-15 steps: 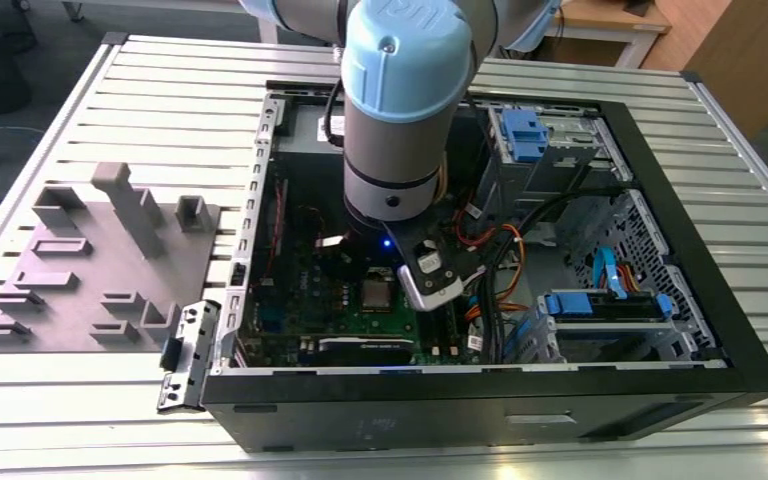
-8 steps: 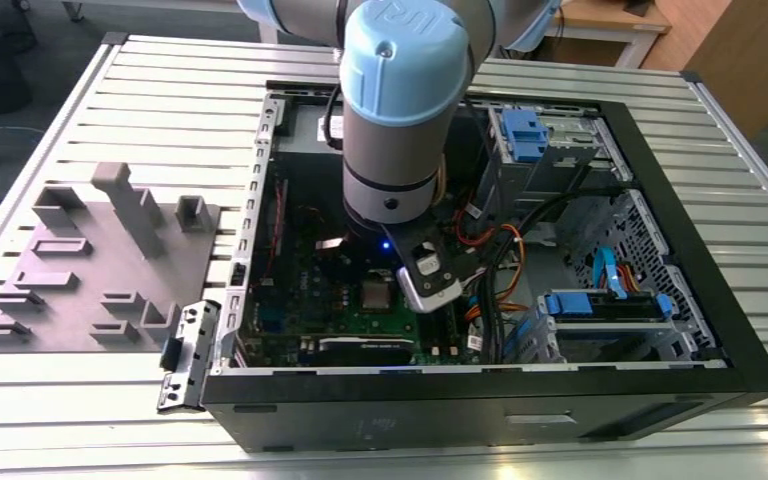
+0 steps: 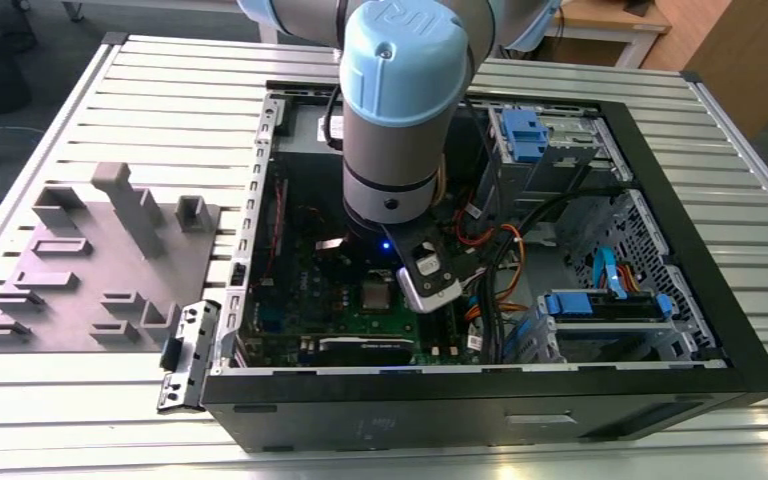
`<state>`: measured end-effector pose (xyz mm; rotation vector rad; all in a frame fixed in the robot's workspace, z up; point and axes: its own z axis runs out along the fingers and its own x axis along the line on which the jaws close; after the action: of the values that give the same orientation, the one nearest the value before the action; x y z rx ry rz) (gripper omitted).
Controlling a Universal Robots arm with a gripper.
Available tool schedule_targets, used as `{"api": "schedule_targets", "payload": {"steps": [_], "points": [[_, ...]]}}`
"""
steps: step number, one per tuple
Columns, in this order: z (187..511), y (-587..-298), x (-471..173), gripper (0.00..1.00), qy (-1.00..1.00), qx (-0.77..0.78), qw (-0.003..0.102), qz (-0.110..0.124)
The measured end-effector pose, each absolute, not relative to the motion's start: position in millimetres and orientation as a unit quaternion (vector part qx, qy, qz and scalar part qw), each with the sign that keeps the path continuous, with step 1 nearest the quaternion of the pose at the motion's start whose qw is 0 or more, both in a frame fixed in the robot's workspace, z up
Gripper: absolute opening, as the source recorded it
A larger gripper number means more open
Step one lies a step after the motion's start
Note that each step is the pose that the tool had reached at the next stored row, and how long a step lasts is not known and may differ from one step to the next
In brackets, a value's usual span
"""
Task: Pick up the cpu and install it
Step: 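Place the cpu into insertion slot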
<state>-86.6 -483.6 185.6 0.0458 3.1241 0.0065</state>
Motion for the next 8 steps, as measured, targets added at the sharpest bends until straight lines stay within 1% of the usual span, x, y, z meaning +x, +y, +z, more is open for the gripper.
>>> {"api": "schedule_targets", "payload": {"steps": [8], "points": [[192.3, -483.6, -86.6, 0.47, 1.000, 0.015, 0.008, 0.002]]}}
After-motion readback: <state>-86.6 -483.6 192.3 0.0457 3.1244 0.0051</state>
